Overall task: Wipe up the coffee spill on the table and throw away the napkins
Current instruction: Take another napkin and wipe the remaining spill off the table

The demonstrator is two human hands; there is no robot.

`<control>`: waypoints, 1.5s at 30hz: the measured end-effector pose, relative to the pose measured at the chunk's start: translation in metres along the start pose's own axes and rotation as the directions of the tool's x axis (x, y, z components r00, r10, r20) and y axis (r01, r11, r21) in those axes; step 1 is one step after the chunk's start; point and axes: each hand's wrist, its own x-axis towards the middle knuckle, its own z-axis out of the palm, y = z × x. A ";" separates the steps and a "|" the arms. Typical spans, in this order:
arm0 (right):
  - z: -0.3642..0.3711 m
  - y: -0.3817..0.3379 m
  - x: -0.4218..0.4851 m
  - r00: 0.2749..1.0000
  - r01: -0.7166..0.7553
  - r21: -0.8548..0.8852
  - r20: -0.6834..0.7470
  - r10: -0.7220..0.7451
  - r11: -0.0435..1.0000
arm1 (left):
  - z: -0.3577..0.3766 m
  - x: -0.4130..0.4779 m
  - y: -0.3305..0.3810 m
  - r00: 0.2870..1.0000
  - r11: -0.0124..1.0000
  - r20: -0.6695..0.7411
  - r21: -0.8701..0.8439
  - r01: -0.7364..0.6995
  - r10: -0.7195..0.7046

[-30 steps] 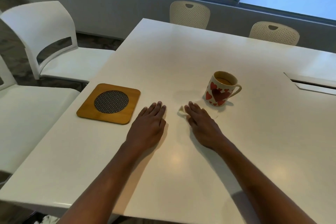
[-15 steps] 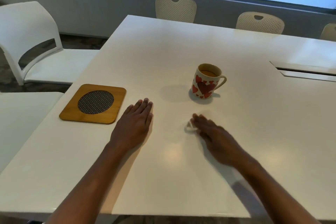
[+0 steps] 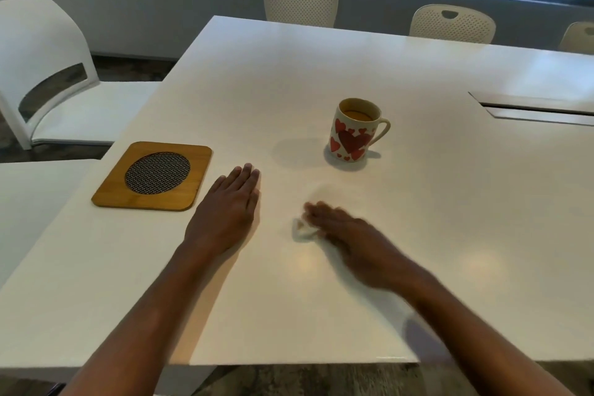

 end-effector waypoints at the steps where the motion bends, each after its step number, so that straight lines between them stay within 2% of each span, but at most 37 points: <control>1: -0.012 0.014 0.000 0.996 -0.076 -0.009 -0.052 0.075 0.997 | 0.000 0.000 0.001 1.000 1.000 0.000 0.001 0.002 -0.002; 4: -0.030 0.034 0.019 0.953 -0.258 -0.023 -0.174 0.250 0.966 | 0.000 0.000 0.001 1.000 1.000 -0.009 0.003 0.004 -0.004; 7: -0.020 0.022 0.050 0.916 -0.311 0.072 -0.243 0.320 0.948 | 0.001 0.000 0.002 1.000 1.000 -0.003 0.000 0.009 -0.009; 9: -0.004 0.003 0.065 0.932 -0.256 0.105 -0.238 0.274 0.961 | 0.001 0.001 0.002 1.000 1.000 -0.004 -0.008 0.016 -0.016; 14: 0.033 -0.045 0.070 0.992 -0.048 0.120 -0.109 0.061 0.992 | -0.002 0.001 -0.001 1.000 0.999 0.015 -0.049 -0.011 0.012; 18: 0.030 -0.039 0.026 0.999 0.029 0.112 -0.022 -0.027 0.993 | -0.003 0.001 0.001 1.000 0.998 -0.013 -0.061 -0.002 0.002; 20: 0.019 -0.028 0.002 0.999 0.033 0.106 -0.028 -0.030 0.994 | -0.002 0.001 0.002 1.000 0.998 -0.027 -0.061 0.002 -0.004; 26: -0.020 0.018 0.011 0.970 -0.135 0.022 -0.201 0.136 0.991 | -0.001 -0.001 0.004 1.000 1.000 -0.027 -0.023 0.002 -0.002; 29: -0.017 0.027 0.047 0.937 -0.233 0.067 -0.253 0.242 0.970 | -0.001 -0.001 0.004 1.000 1.000 -0.023 -0.016 0.002 -0.002; 31: -0.011 0.020 0.071 0.930 -0.241 0.111 -0.257 0.262 0.964 | -0.001 -0.001 0.004 1.000 1.000 -0.020 -0.015 0.005 -0.006; 36: 0.013 -0.019 0.092 0.974 -0.097 0.107 -0.196 0.116 0.990 | -0.002 -0.001 0.004 1.000 1.000 -0.015 -0.019 -0.006 0.005; 45: 0.025 -0.045 0.027 0.998 0.064 0.167 -0.011 -0.063 0.984 | -0.001 0.001 0.000 1.000 1.000 0.001 -0.010 -0.016 0.016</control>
